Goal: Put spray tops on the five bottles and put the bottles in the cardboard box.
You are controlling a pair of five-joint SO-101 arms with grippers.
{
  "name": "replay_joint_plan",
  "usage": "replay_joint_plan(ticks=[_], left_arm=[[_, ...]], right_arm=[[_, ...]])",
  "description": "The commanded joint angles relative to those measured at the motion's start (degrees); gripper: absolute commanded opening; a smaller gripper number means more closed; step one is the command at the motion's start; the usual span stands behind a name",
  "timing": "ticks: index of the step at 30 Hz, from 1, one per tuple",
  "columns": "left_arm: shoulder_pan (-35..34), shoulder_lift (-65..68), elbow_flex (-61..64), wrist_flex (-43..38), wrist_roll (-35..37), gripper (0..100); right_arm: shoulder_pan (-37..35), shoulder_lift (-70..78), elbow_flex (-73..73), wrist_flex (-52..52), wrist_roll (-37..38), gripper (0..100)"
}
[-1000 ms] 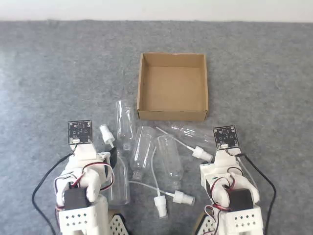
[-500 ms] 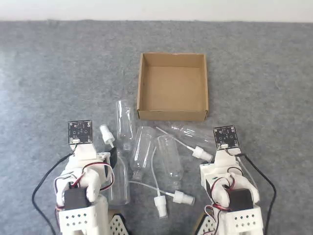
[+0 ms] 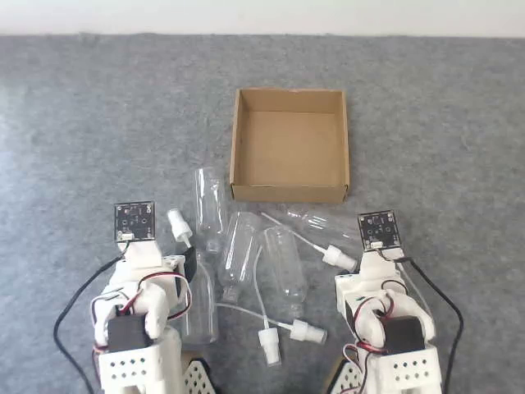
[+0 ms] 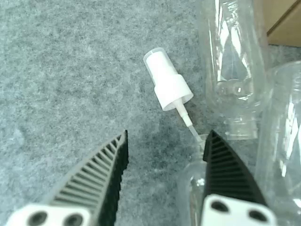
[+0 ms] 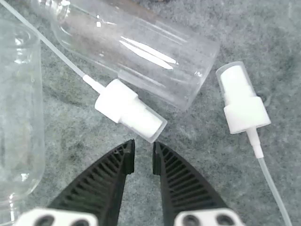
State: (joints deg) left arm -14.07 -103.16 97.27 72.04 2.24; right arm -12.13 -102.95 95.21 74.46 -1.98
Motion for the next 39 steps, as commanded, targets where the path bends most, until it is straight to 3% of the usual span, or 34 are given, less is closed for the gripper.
replay_joint_plan(ticks=[1,23,39], left_arm=[[-0.26,-1.32,-0.75,0.26,0.00,25],[-0.26,-1.32,-0.75,0.26,0.00,25],[-0.26,-1.32,-0.75,0.26,0.00,25]], right_arm=[[-0.48,-1.01,1.23,0.48,-0.09,4.6],[-0.13,-1.01,0.79,0.57,-0.09,4.8],[0.57,-1.01,-14.24,0.66,0.00,4.7]])
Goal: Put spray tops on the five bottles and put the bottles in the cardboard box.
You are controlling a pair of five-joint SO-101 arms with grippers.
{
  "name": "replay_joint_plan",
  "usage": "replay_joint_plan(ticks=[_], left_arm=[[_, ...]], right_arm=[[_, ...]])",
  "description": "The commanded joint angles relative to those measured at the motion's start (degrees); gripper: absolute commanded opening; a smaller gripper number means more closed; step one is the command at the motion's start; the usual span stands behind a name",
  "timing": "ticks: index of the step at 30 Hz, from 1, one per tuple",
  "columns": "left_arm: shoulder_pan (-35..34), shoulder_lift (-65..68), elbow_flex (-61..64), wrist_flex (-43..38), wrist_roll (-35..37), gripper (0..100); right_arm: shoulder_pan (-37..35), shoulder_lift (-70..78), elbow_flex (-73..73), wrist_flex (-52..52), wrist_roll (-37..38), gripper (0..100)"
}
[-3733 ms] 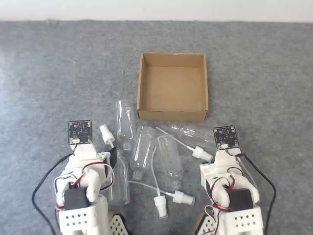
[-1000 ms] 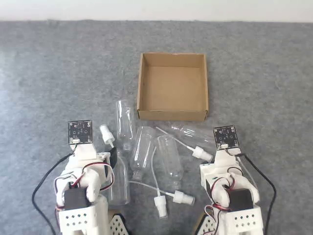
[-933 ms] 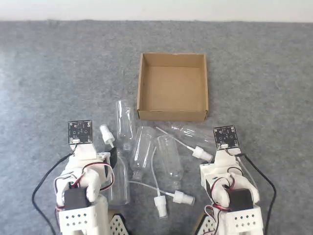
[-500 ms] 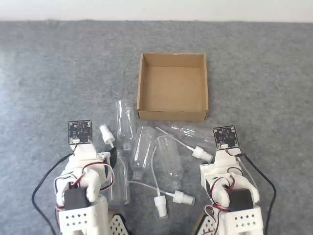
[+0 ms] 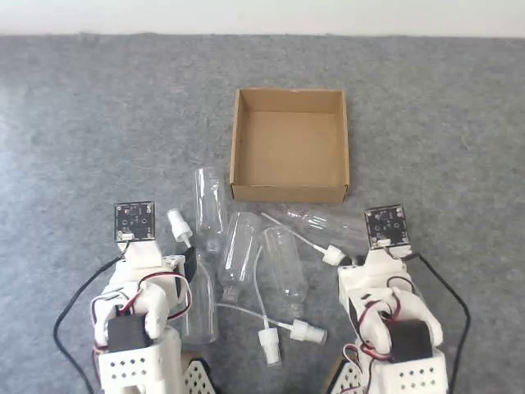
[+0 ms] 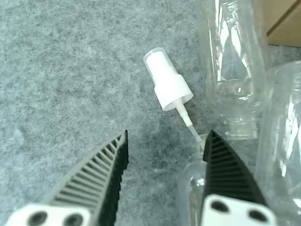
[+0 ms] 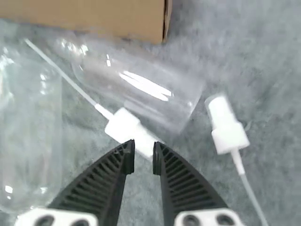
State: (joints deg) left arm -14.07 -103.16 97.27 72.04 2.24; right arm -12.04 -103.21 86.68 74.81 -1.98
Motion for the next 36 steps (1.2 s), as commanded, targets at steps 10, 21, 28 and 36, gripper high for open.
replay_joint_plan(ticks=[10,21,28,36], left_arm=[[-0.26,-1.32,-0.75,0.26,0.00,25],[-0.26,-1.32,-0.75,0.26,0.00,25],[-0.26,-1.32,-0.75,0.26,0.00,25],[-0.26,-1.32,-0.75,0.26,0.00,25]], right_arm=[[19.38,-0.75,-19.78,-0.22,0.00,4.4],[21.49,-0.75,-29.89,-0.31,19.34,4.8],[21.23,-0.48,-37.10,-0.04,25.85,4.8],[21.23,4.97,-38.51,-1.36,31.56,4.8]])
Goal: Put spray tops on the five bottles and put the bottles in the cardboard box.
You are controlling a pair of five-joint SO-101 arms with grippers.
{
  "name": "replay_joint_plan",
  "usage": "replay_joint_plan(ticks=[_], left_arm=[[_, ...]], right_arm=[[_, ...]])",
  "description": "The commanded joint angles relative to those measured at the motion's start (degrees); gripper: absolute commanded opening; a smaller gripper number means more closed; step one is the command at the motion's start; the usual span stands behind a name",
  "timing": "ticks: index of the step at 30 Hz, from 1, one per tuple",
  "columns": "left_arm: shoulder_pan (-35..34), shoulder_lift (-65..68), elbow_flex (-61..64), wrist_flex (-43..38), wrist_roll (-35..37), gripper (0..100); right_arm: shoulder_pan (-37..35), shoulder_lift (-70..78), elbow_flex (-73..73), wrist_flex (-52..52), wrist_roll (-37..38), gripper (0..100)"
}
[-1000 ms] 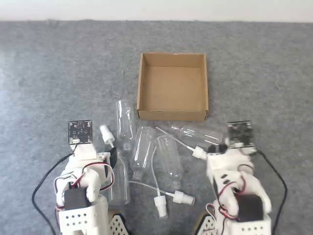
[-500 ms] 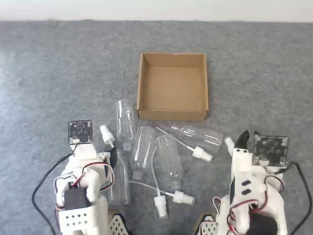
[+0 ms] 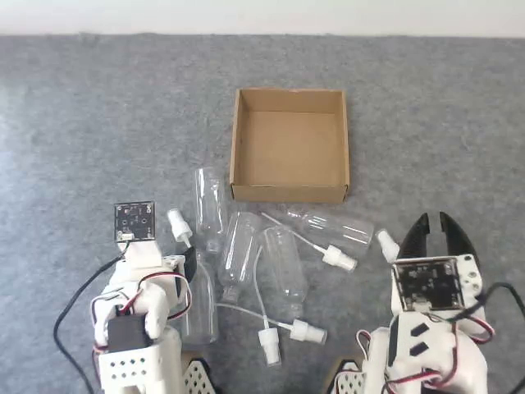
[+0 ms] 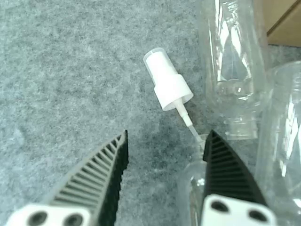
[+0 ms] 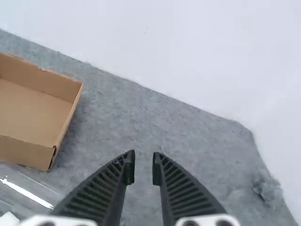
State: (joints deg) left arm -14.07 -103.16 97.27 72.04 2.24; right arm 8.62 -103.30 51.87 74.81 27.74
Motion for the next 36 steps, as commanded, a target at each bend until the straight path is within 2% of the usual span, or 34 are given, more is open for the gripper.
replay_joint_plan(ticks=[1,5,19,25,36], left_arm=[[-0.26,-1.32,-0.75,0.26,0.00,25],[-0.26,-1.32,-0.75,0.26,0.00,25],[-0.26,-1.32,-0.75,0.26,0.00,25],[-0.26,-1.32,-0.75,0.26,0.00,25],[-0.26,-1.32,-0.75,0.26,0.00,25]], right_arm=[[0.57,7.16,-4.13,-1.80,1.93,4.8],[0.22,17.98,-8.18,-2.51,1.93,4.8],[-12.62,43.38,-13.36,-1.71,1.85,5.0],[-20.00,51.91,-13.45,-1.71,1.67,16.2],[-30.73,66.68,-16.79,-1.80,1.93,16.9]])
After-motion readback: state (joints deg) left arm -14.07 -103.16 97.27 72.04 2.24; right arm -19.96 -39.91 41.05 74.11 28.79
